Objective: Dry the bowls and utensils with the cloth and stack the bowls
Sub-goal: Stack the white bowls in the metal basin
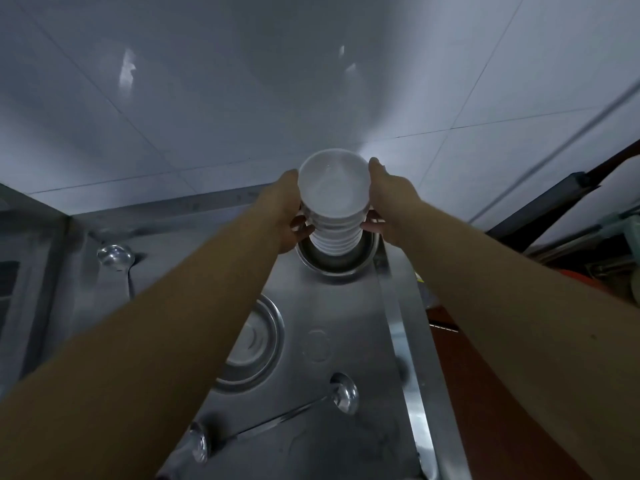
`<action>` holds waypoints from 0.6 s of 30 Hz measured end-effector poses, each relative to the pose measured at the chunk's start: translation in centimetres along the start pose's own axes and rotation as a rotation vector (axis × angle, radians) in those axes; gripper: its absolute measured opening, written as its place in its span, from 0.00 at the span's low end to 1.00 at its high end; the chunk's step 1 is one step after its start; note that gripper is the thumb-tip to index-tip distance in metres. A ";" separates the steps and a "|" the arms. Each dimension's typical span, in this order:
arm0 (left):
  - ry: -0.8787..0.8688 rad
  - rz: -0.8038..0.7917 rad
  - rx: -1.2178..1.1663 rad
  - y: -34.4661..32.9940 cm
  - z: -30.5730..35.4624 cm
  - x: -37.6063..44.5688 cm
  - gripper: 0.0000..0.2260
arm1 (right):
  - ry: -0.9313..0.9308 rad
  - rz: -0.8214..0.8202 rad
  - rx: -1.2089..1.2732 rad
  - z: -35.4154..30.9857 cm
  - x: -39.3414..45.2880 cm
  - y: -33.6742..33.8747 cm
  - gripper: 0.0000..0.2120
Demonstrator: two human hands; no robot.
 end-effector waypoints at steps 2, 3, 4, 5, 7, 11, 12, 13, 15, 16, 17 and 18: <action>0.015 -0.004 0.013 -0.2 0.0 0.6 0.10 | -0.016 0.010 -0.012 0.5 0.8 -0.1 0.26; 0.022 -0.005 0.020 -0.3 -0.1 0.8 0.10 | -0.027 0.019 -0.014 0.7 1.0 -0.1 0.25; 0.029 -0.006 0.023 -0.4 -0.2 1.1 0.11 | -0.037 0.025 -0.015 1.0 1.3 -0.1 0.24; 0.034 -0.008 0.027 -0.5 -0.3 1.3 0.10 | -0.043 0.025 -0.018 1.3 1.5 -0.1 0.24; 0.038 -0.008 0.030 -0.6 -0.5 1.7 0.07 | -0.049 0.020 -0.020 1.7 1.8 -0.2 0.26; 0.038 0.012 0.042 -0.3 -0.5 2.6 0.07 | -0.060 0.019 0.021 2.0 2.2 -0.6 0.25; 0.041 0.014 0.041 -0.2 -0.6 2.7 0.07 | -0.061 0.021 0.019 2.1 2.2 -0.7 0.25; 0.040 0.012 0.043 -0.2 -0.6 2.7 0.07 | -0.059 0.020 0.016 2.1 2.3 -0.7 0.25; 0.038 0.005 0.048 -0.1 -0.7 2.6 0.07 | -0.051 0.024 0.010 2.2 2.2 -0.7 0.26; 0.028 0.003 0.049 0.0 -0.7 2.5 0.07 | -0.044 0.028 -0.003 2.2 2.2 -0.7 0.26; 0.021 -0.003 0.053 0.1 -0.7 2.3 0.07 | -0.033 0.034 -0.020 2.2 2.1 -0.6 0.26; 0.011 -0.004 0.064 0.3 -0.8 2.0 0.06 | -0.021 0.045 -0.028 2.2 2.0 -0.4 0.26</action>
Point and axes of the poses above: each hand's wrist, its own x-axis towards the middle knuckle, its own y-axis out of the back of the hand, z = x × y, the point moved 5 cm from there along x, towards the middle knuckle, and after that the axes turned 11 degrees about y, right-handed, at the moved point
